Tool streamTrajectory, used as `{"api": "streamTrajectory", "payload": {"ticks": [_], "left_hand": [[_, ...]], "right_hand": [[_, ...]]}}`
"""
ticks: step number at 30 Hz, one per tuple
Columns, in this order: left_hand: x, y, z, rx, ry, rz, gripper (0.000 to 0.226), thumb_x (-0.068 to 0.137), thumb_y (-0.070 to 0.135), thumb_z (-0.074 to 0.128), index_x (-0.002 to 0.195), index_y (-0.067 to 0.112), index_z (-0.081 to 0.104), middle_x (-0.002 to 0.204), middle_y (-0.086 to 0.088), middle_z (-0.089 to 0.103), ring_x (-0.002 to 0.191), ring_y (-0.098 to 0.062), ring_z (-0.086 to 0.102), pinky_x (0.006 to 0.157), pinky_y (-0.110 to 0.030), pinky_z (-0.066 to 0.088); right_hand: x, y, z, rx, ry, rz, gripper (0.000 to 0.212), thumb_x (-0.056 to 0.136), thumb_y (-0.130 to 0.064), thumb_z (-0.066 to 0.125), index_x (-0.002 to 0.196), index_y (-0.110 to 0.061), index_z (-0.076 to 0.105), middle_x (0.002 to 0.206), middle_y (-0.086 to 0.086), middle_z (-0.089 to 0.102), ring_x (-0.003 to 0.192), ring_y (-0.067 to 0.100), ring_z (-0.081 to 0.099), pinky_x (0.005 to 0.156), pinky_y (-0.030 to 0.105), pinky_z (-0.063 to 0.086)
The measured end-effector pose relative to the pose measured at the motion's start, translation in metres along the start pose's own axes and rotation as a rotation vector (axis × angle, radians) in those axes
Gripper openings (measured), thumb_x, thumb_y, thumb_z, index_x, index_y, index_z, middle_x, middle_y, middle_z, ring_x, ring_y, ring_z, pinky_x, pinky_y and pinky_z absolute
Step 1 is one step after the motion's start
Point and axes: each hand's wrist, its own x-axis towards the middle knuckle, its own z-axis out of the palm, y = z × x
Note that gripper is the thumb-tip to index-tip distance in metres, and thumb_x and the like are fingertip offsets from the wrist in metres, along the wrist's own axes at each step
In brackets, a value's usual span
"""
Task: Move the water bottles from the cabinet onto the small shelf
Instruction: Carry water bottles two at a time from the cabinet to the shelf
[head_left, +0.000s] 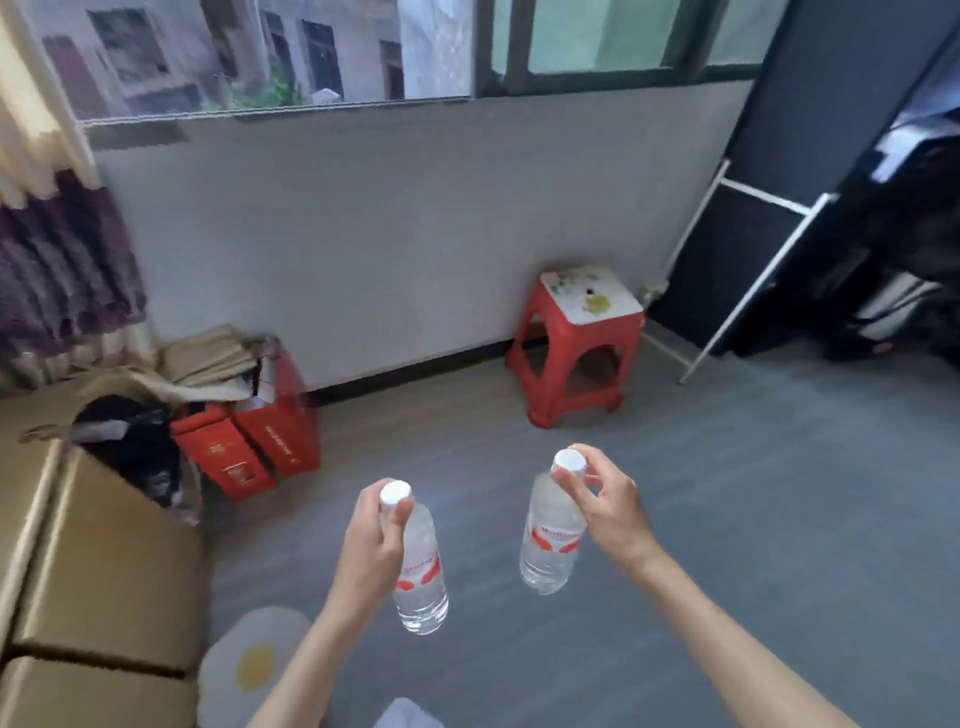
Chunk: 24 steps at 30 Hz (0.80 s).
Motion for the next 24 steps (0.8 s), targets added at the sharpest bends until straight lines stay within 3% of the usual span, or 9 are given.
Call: {"api": "streamTrajectory", "payload": {"ticks": [3, 6, 10, 16, 19, 21, 24], "left_hand": [[0.033, 0.038, 0.072, 0.001, -0.153, 0.070, 0.011, 0.094, 0.025, 0.045, 0.102, 0.019, 0.049, 0.099, 0.002, 0.055, 0.089, -0.007, 0.050, 0.073, -0.012, 0.035], [0.063, 0.077, 0.146, -0.004, -0.303, 0.118, 0.010, 0.094, 0.023, 0.042, 0.101, 0.023, 0.049, 0.095, 0.010, 0.055, 0.088, -0.003, 0.050, 0.072, -0.012, 0.036], [0.099, 0.125, 0.249, -0.004, -0.473, 0.185, 0.010, 0.095, 0.022, 0.041, 0.102, 0.022, 0.048, 0.091, 0.012, 0.055, 0.085, 0.000, 0.051, 0.066, -0.004, 0.037], [0.157, 0.190, 0.411, -0.033, -0.651, 0.288, 0.016, 0.093, 0.030, 0.045, 0.101, 0.018, 0.050, 0.099, -0.002, 0.056, 0.092, -0.017, 0.051, 0.077, -0.025, 0.035], [0.174, 0.231, 0.489, -0.022, -0.768, 0.358, 0.033, 0.081, 0.043, 0.041, 0.101, 0.018, 0.049, 0.100, -0.003, 0.057, 0.094, -0.018, 0.051, 0.079, -0.027, 0.034], [0.181, 0.257, 0.538, -0.005, -0.844, 0.390, 0.030, 0.084, 0.040, 0.044, 0.103, 0.017, 0.049, 0.101, -0.004, 0.056, 0.095, -0.019, 0.050, 0.080, -0.028, 0.034], [0.188, 0.291, 0.606, 0.017, -0.940, 0.435, 0.030, 0.083, 0.040, 0.041, 0.102, 0.019, 0.048, 0.098, -0.002, 0.056, 0.092, -0.017, 0.050, 0.076, -0.026, 0.035]], "right_hand": [[0.012, 0.032, -0.072, 0.020, 0.146, 0.065, 0.026, 0.081, -0.040, 0.064, 0.099, -0.022, 0.059, 0.087, -0.009, 0.062, 0.086, 0.016, 0.058, 0.074, 0.025, 0.044], [0.019, 0.063, -0.133, 0.023, 0.290, 0.131, 0.033, 0.080, -0.043, 0.063, 0.102, -0.018, 0.060, 0.088, -0.009, 0.063, 0.087, 0.014, 0.058, 0.077, 0.025, 0.045], [0.038, 0.106, -0.209, 0.030, 0.495, 0.214, 0.025, 0.080, -0.038, 0.064, 0.098, -0.020, 0.060, 0.088, -0.007, 0.063, 0.086, 0.014, 0.058, 0.079, 0.026, 0.045], [0.086, 0.163, -0.325, -0.012, 0.684, 0.333, 0.022, 0.082, -0.027, 0.065, 0.100, -0.015, 0.061, 0.088, 0.000, 0.065, 0.086, 0.021, 0.060, 0.079, 0.027, 0.045], [0.104, 0.182, -0.384, -0.026, 0.792, 0.373, 0.024, 0.081, -0.023, 0.066, 0.102, -0.012, 0.061, 0.089, -0.003, 0.063, 0.082, 0.016, 0.057, 0.073, 0.012, 0.041], [0.113, 0.194, -0.421, -0.016, 0.869, 0.404, 0.025, 0.082, -0.022, 0.066, 0.103, -0.011, 0.061, 0.091, -0.002, 0.064, 0.083, 0.014, 0.057, 0.073, 0.008, 0.040], [0.125, 0.217, -0.473, -0.001, 0.953, 0.445, 0.025, 0.081, -0.025, 0.065, 0.103, -0.012, 0.061, 0.094, 0.000, 0.066, 0.087, 0.017, 0.059, 0.078, 0.018, 0.043]]}}
